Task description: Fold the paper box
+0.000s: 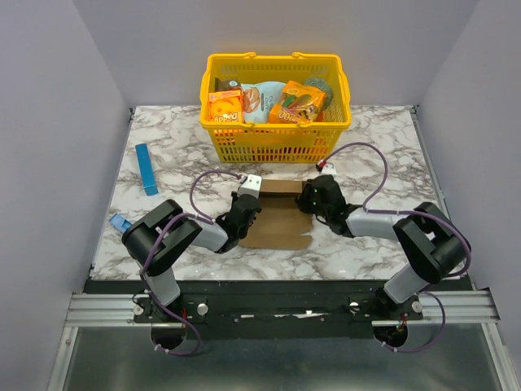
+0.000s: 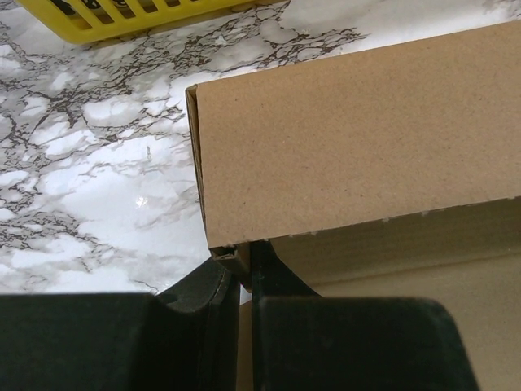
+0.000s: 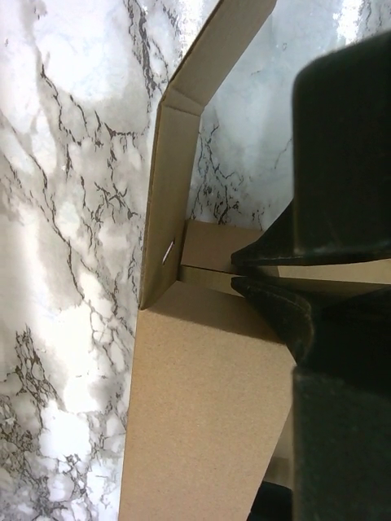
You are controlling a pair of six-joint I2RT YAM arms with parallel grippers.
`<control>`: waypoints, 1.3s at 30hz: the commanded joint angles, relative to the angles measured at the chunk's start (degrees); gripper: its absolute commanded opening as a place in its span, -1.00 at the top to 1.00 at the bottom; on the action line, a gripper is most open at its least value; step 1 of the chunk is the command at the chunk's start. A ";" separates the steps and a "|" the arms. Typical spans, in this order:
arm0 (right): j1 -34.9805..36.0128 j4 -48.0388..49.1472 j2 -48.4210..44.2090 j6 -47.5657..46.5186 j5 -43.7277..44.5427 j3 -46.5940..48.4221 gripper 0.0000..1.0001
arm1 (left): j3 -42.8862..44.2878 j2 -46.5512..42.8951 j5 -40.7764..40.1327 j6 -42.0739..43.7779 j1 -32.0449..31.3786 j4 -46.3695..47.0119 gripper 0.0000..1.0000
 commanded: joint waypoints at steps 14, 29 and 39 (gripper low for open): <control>2.71 -5.79 -9.99 -1.63 -2.11 -3.72 -0.03 | 1.52 -0.17 -1.70 3.81 -1.61 -2.40 1.00; 2.62 -26.45 -40.85 -4.53 -4.33 -8.13 -0.33 | 1.79 -2.19 -0.21 4.43 2.17 -5.48 1.00; -13.10 -23.40 -25.58 -8.84 -7.82 4.45 -0.41 | 1.43 -2.71 0.32 4.52 2.17 -5.04 1.00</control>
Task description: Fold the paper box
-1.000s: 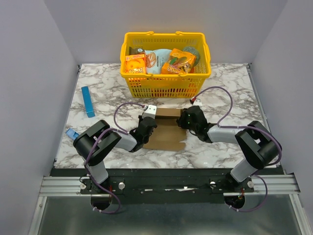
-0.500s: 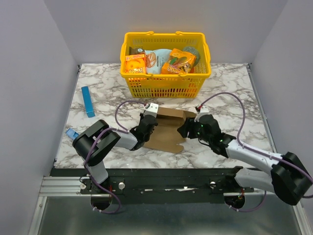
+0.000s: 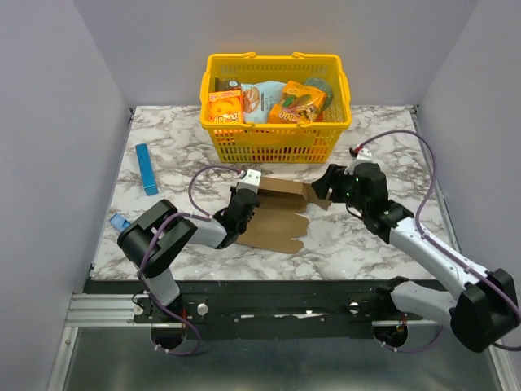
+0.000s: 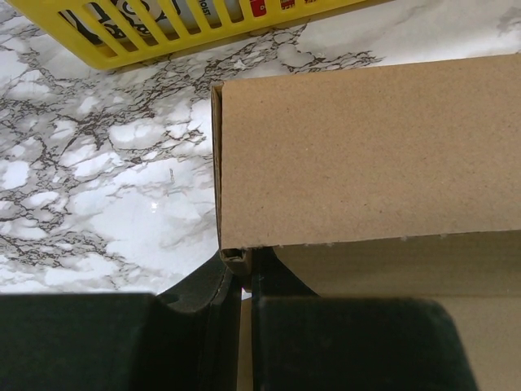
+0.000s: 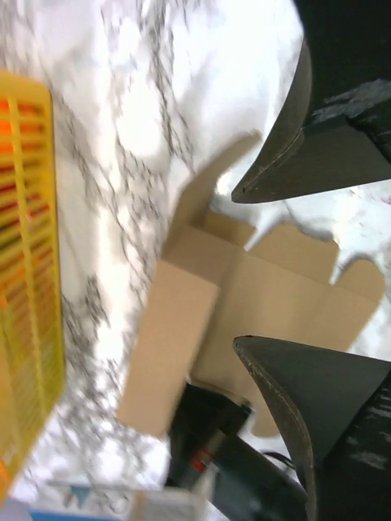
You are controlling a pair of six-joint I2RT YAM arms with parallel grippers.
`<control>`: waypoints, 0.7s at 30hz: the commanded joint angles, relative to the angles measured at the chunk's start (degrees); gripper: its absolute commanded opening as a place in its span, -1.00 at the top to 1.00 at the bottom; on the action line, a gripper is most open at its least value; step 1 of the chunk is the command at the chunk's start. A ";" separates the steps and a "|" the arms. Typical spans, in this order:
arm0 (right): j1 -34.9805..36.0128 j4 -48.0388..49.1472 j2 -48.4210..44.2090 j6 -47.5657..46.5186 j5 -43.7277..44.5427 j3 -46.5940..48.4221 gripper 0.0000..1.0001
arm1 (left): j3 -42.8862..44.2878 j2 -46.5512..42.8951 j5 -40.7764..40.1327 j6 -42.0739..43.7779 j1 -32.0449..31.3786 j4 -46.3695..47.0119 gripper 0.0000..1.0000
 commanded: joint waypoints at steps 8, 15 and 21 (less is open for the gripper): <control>-13.51 9.37 18.62 -0.47 -9.58 2.18 -0.21 | -0.60 -1.45 0.39 1.94 0.05 -1.92 1.00; -13.33 20.96 26.62 7.43 -22.95 -2.47 -0.07 | -0.34 -1.19 0.30 1.85 0.13 -2.01 1.00; -8.07 23.18 27.60 12.28 -20.94 -6.26 -0.01 | -0.25 -1.01 0.47 1.68 0.05 -2.01 1.00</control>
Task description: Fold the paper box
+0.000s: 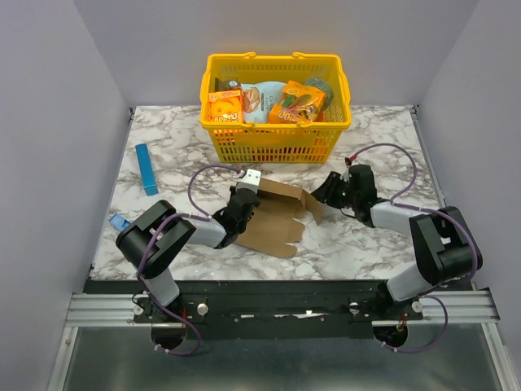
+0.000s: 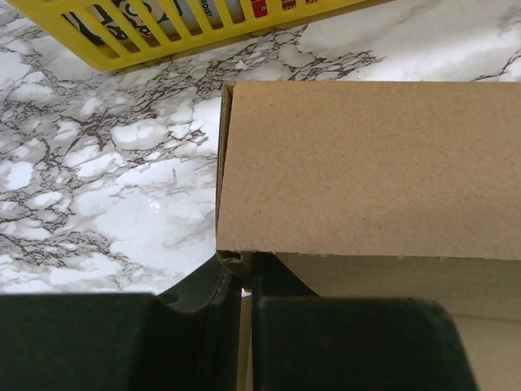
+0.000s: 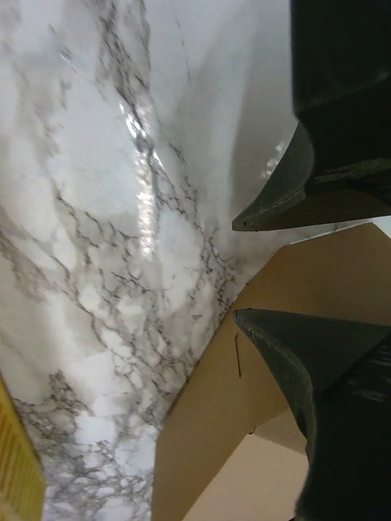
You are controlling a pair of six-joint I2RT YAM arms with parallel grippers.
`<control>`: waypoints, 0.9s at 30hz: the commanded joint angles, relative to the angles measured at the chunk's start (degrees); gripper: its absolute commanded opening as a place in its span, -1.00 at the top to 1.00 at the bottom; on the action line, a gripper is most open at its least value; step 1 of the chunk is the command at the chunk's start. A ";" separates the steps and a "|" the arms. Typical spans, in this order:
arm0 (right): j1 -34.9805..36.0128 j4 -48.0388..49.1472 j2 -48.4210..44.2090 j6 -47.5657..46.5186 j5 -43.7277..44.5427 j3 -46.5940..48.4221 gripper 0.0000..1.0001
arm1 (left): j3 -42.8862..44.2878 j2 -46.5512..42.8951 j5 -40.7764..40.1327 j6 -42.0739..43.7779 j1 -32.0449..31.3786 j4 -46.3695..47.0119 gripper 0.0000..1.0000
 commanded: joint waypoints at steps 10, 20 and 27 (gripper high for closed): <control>8.31 -0.93 -6.37 10.34 3.02 -8.31 -0.01 | -0.07 -0.18 -0.53 1.72 0.05 -1.75 1.00; 10.77 -0.06 -12.44 12.02 0.83 -13.95 -0.01 | -0.16 -0.09 -0.62 1.81 -0.04 -1.57 1.00; 11.21 -0.13 -10.95 7.89 3.45 -11.58 -0.01 | -0.60 -0.27 -0.01 2.07 -0.04 -0.87 1.00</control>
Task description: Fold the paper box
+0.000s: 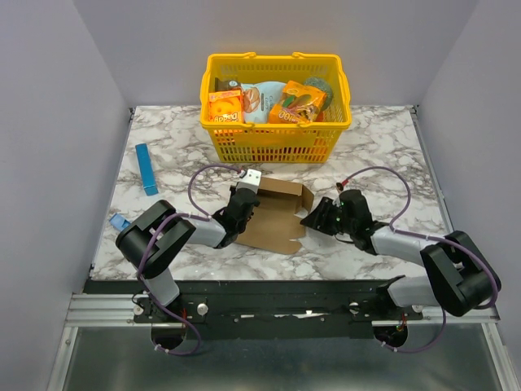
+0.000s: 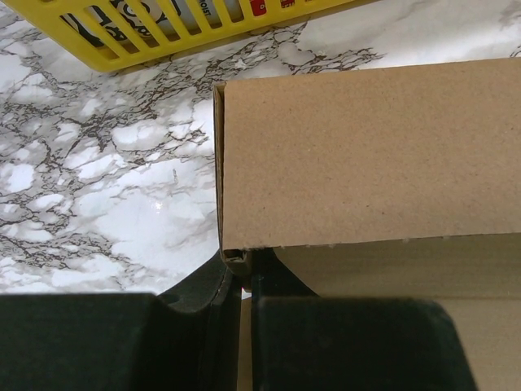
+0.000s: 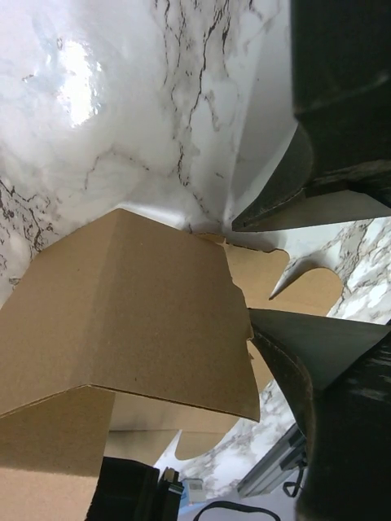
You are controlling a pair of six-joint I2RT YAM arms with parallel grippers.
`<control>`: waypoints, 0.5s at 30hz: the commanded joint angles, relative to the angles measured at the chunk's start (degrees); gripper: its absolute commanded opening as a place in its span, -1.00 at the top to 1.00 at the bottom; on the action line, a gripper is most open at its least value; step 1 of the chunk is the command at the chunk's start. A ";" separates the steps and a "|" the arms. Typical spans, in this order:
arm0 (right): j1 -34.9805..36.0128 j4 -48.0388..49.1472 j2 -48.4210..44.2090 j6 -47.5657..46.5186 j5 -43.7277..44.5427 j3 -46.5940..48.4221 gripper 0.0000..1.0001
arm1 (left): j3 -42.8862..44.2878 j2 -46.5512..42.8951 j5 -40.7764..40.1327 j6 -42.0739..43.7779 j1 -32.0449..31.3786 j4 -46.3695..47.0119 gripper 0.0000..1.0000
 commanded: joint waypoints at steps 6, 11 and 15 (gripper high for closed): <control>0.28 -3.56 -3.09 -7.52 4.62 2.04 -0.01 | -1.04 -0.53 -0.14 1.27 -0.28 -0.32 1.00; 0.29 -11.37 -13.80 -13.32 5.05 1.08 -0.22 | -1.13 -0.71 0.13 1.18 -0.28 -0.23 1.00; -0.15 -17.09 -25.06 -13.77 11.27 2.21 -0.42 | -1.30 -0.88 -0.05 1.18 -0.19 -0.23 1.00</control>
